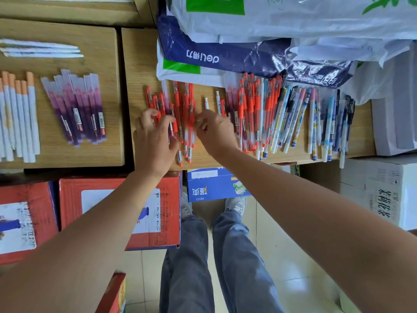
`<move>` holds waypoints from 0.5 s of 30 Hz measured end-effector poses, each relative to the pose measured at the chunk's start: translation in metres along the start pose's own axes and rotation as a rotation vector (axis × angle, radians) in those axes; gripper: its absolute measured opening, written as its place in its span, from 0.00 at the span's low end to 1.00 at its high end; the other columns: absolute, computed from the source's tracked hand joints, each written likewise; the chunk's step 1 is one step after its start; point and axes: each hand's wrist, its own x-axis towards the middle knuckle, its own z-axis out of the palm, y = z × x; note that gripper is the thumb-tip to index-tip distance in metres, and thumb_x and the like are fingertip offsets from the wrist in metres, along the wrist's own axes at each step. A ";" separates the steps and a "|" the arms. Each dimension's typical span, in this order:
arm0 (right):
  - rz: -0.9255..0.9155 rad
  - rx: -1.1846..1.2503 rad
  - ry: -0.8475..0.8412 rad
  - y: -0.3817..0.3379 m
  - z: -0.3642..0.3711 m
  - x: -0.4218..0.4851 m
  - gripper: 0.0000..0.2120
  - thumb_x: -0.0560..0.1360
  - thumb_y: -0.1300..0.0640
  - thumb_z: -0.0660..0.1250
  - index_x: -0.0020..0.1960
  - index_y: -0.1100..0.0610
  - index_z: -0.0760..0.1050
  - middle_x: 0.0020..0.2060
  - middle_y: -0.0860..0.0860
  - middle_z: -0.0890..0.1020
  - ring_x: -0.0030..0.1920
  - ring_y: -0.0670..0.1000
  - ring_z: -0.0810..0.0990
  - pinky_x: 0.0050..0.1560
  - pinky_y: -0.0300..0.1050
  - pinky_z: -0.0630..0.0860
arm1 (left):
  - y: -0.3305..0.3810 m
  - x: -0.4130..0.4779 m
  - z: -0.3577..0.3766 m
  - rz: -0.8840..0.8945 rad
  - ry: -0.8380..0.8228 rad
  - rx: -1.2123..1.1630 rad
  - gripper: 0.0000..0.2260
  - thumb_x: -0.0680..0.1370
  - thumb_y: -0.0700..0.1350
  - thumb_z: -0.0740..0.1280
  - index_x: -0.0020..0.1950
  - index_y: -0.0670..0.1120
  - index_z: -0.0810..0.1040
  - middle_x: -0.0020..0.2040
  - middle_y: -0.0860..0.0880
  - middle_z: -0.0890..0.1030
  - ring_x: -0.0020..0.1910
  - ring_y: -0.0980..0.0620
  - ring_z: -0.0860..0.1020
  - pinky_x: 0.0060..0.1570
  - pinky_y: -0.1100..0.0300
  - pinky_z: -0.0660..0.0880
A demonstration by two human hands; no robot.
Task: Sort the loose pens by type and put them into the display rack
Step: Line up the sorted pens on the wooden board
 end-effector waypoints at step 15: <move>0.085 -0.276 0.006 0.035 -0.031 0.002 0.11 0.75 0.53 0.69 0.51 0.60 0.76 0.39 0.54 0.80 0.38 0.55 0.79 0.35 0.44 0.74 | 0.027 -0.001 0.013 0.130 0.043 0.140 0.14 0.70 0.43 0.70 0.55 0.51 0.78 0.60 0.42 0.71 0.59 0.41 0.68 0.61 0.45 0.66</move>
